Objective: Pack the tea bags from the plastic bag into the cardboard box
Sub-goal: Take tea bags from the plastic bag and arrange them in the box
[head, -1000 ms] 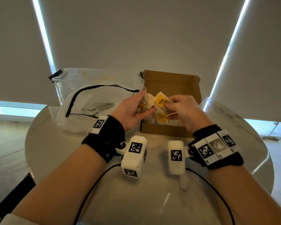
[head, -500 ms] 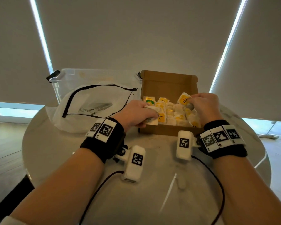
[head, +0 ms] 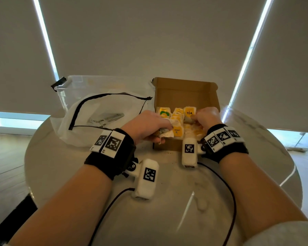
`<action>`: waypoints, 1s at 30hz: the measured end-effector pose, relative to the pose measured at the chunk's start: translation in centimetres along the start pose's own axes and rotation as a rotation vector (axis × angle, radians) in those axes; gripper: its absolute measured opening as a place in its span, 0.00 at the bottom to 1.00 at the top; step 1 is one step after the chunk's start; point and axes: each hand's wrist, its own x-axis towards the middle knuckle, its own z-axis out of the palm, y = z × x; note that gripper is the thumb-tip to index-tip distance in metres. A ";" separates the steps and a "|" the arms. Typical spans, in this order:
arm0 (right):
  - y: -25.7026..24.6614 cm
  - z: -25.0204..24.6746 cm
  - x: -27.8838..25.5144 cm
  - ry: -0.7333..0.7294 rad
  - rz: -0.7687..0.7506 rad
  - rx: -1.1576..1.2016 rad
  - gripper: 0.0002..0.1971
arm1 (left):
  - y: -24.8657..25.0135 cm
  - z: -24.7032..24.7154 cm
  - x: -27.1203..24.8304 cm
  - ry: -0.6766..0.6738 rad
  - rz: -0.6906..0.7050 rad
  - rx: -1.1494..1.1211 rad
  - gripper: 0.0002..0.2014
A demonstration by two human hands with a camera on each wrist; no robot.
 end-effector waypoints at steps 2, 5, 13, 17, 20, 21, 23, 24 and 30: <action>0.4 0.4 0.0 0.040 -0.049 -0.032 0.07 | 0.0 -0.1 0.0 -0.009 0.005 0.005 0.05; 0.8 0.8 -0.1 0.051 -0.156 -0.092 0.10 | -0.1 -0.2 0.0 -0.004 0.012 0.011 0.06; 0.4 -0.3 -0.5 0.040 -0.346 -0.069 0.06 | -0.4 -0.3 0.2 -0.032 -0.034 -0.529 0.13; -1.5 -1.5 -4.3 -0.167 -0.444 0.011 0.06 | -0.3 -0.3 0.3 -0.071 -0.108 -0.798 0.14; -2.6 -2.2 -6.6 -0.547 -0.375 0.078 0.18 | -0.2 -0.3 0.2 -0.120 -0.126 -0.866 0.18; -2.7 -2.3 -7.0 -0.612 -0.370 0.061 0.20 | -0.2 -0.3 0.2 -0.125 -0.123 -0.870 0.19; -2.8 -2.1 -7.3 -0.612 -0.411 -0.029 0.14 | -0.2 -0.2 0.1 -0.123 -0.112 -0.867 0.20; -2.9 -2.0 -7.3 -0.573 -0.423 -0.036 0.09 | -0.2 -0.2 0.1 -0.119 -0.105 -0.869 0.19; -2.9 -2.3 -6.4 -0.453 -0.275 0.251 0.07 | -0.3 -0.2 0.5 0.025 -0.051 -0.864 0.11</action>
